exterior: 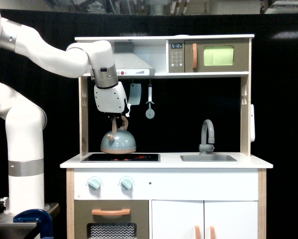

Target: Place the teapot on the stove

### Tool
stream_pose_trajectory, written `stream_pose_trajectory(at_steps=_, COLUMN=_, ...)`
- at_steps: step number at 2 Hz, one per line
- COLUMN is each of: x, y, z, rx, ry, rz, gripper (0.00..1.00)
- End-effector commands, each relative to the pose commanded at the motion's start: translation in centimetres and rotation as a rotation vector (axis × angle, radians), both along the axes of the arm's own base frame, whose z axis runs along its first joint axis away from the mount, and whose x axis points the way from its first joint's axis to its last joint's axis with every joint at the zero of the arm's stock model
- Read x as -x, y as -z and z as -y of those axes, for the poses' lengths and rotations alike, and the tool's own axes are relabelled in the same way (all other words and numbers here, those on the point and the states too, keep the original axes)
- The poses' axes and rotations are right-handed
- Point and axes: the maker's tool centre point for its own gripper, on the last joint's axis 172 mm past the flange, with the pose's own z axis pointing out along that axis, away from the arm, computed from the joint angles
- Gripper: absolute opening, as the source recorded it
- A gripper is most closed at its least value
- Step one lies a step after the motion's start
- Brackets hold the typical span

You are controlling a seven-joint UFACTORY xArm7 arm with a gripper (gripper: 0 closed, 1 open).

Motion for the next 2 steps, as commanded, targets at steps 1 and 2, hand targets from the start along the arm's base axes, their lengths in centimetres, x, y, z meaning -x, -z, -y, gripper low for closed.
stream_pose_trajectory(at_steps=1, x=2.9, y=1.4, z=-2.0, rx=0.0, ry=0.0, rz=0.0, gripper=0.0)
stream_pose_trajectory(at_steps=2, x=3.3, y=1.5, z=-2.3, rx=0.0, ry=0.0, rz=0.0, gripper=1.0)
